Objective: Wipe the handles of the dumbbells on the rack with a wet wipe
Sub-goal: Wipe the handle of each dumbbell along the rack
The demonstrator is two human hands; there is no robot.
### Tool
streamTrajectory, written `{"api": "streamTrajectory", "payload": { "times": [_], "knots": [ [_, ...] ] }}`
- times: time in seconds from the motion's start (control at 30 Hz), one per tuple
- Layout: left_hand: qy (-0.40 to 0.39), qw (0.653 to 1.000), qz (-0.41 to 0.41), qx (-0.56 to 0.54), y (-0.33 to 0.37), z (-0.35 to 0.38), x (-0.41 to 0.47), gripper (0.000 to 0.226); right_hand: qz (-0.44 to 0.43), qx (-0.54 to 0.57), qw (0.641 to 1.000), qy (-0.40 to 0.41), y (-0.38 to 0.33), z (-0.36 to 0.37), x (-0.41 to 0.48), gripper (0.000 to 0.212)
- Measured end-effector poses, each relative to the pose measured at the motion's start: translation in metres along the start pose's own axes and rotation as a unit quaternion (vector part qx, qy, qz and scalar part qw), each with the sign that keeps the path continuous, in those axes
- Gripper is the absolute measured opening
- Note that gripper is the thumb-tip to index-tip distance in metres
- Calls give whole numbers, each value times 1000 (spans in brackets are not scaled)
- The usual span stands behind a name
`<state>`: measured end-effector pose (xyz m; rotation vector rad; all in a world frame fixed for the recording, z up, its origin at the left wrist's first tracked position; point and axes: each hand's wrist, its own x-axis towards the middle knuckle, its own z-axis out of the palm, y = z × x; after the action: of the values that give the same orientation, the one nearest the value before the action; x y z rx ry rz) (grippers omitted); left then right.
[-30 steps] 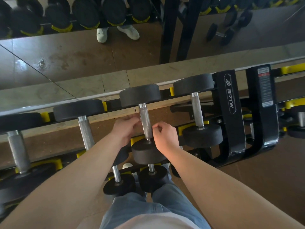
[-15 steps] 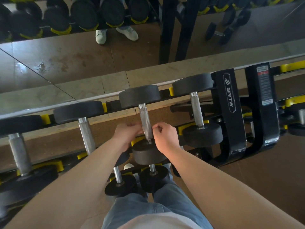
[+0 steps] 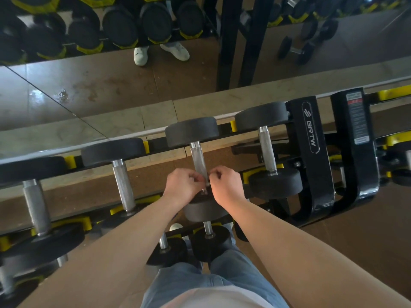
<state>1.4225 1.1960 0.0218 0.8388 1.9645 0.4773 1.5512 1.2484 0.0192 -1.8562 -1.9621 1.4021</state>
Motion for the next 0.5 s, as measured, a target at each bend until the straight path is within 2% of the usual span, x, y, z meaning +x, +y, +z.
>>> {"api": "streamTrajectory", "payload": {
  "times": [0.13, 0.2, 0.3, 0.43, 0.5],
  "knots": [
    [129, 979, -26, -158, 18, -17, 19, 7, 5, 0, 1000, 2, 0, 0, -2, 18],
    [141, 973, -26, -179, 20, -25, 25, 10, 2, -5, 1000, 3, 0, 0, -3, 18],
    [91, 987, -13, -131, 14, -21, 14, 4, -1, -7, 1000, -4, 0, -1, -4, 18],
    [-2, 1000, 9, 19, 0, -8, -8, 7, -3, -3, 1000, 5, -1, -2, -8, 17],
    [-14, 999, 16, 25, 2, -11, -14, 7, -19, 4, 1000, 1, -2, -4, -14, 20]
  ]
}}
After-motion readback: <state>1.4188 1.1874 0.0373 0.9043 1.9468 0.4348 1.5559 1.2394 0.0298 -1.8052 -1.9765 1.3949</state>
